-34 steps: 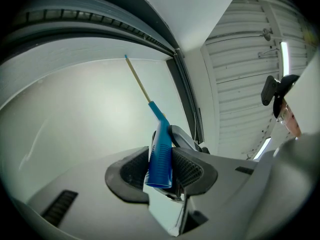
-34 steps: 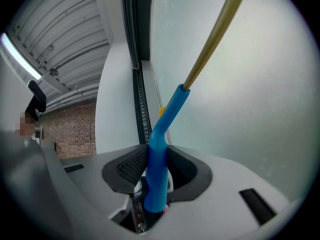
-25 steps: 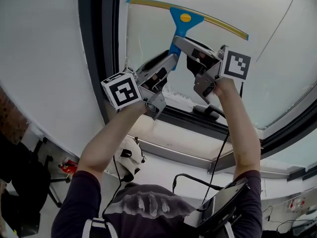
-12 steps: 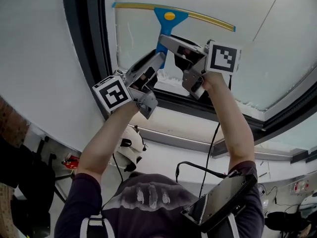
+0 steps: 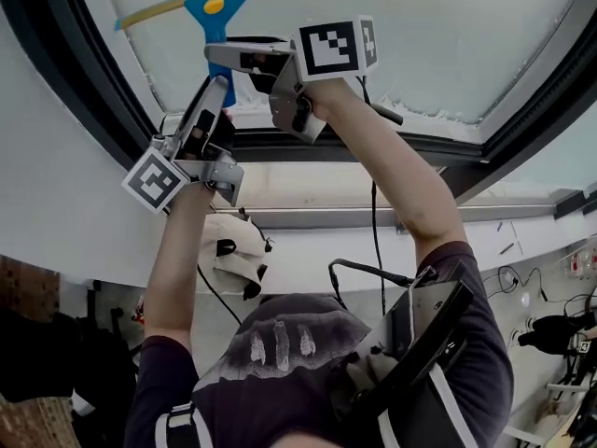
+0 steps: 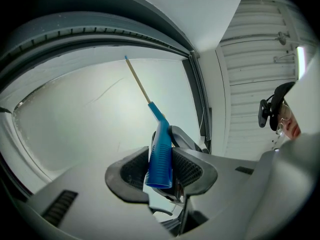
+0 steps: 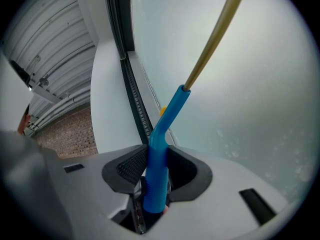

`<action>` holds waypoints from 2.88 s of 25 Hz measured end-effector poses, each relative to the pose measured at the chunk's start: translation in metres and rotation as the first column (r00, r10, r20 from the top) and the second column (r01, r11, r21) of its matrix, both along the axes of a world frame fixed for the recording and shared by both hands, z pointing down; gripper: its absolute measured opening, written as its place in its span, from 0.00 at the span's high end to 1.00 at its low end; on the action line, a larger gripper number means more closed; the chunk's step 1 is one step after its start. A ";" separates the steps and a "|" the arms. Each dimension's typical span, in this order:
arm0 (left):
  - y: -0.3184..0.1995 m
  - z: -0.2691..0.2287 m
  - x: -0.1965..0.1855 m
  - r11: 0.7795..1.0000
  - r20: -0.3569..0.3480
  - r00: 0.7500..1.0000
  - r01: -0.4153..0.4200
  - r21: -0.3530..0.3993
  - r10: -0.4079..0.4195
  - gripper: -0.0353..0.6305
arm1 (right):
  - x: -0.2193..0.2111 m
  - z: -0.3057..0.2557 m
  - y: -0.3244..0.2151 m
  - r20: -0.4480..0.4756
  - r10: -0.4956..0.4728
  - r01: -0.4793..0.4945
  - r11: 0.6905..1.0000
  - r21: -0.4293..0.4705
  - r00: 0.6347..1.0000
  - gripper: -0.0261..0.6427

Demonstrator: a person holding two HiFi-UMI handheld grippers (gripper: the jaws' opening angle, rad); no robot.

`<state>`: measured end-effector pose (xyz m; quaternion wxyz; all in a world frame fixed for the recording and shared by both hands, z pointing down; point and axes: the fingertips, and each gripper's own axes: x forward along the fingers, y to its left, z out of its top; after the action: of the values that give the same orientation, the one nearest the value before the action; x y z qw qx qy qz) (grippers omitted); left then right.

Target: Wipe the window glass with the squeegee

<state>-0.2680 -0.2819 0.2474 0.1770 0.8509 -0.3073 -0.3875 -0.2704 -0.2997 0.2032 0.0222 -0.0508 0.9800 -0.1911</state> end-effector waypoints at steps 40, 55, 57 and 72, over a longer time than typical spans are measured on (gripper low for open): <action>0.009 0.046 0.066 0.995 0.127 0.990 -0.051 -0.088 0.062 0.74 | 0.050 0.049 0.014 0.013 -0.030 0.030 1.000 0.005 0.999 0.77; 0.025 -0.046 0.093 0.989 0.451 0.893 -0.065 0.130 -0.001 0.74 | 0.087 -0.047 0.040 0.158 -0.010 -0.026 0.973 0.229 0.987 0.77; 0.010 -0.071 0.111 0.983 0.461 0.887 -0.072 0.166 -0.012 0.74 | 0.107 -0.072 0.025 0.189 -0.021 -0.027 0.968 0.249 0.982 0.77; -0.031 -0.202 0.172 0.948 0.458 0.884 -0.062 0.311 -0.092 0.74 | 0.173 -0.204 -0.016 0.285 -0.028 -0.057 0.956 0.286 0.958 0.77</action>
<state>-0.0964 -0.3124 0.0453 -0.0440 0.9338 -0.2812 -0.2169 -0.0974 -0.3161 -0.0004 0.1723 -0.0260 0.9834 -0.0498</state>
